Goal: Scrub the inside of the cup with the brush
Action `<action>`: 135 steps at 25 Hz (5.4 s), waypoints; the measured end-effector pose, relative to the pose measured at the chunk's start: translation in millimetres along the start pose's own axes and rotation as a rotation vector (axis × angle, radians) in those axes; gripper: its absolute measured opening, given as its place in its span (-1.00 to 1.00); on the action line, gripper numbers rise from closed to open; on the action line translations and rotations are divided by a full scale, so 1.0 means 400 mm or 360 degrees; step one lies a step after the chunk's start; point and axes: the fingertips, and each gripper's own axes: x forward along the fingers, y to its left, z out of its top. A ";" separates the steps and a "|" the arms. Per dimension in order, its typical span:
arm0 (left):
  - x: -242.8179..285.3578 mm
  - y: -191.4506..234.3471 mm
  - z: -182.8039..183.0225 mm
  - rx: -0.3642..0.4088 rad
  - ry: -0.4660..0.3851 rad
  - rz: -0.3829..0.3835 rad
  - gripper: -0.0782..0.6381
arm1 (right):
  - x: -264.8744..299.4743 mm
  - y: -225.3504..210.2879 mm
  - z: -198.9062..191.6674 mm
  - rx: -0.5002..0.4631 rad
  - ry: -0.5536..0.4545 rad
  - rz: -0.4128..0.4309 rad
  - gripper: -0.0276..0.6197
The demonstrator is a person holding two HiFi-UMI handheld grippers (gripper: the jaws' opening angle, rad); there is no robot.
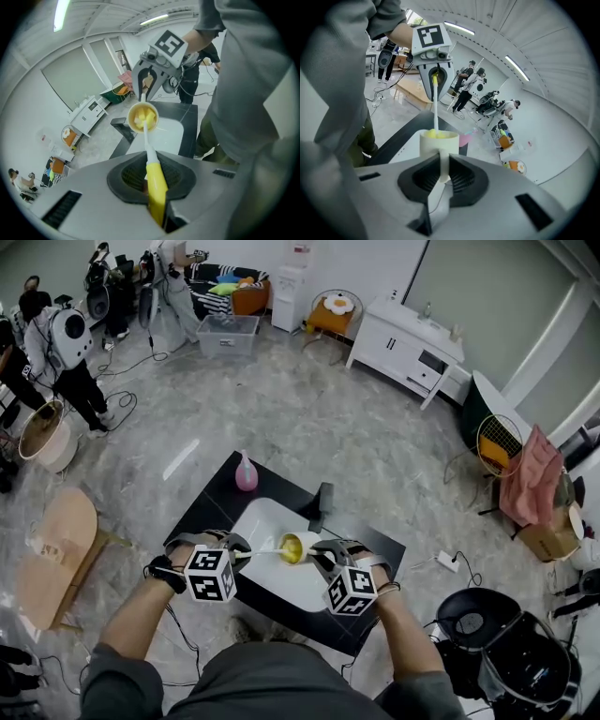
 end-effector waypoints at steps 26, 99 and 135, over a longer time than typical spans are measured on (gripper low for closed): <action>-0.015 -0.036 0.007 -0.0090 -0.0026 -0.0028 -0.70 | 0.012 0.074 0.010 -0.0195 0.0058 0.0166 -0.78; -0.205 0.056 -0.109 -0.1400 -0.0924 0.0616 -0.70 | -0.083 -0.074 -0.118 0.1350 -0.0664 -0.0529 -0.78; 0.214 0.028 -0.350 -0.1612 -0.0781 0.0455 -0.70 | 0.640 0.236 -0.410 0.1546 -0.0280 -0.0314 -0.78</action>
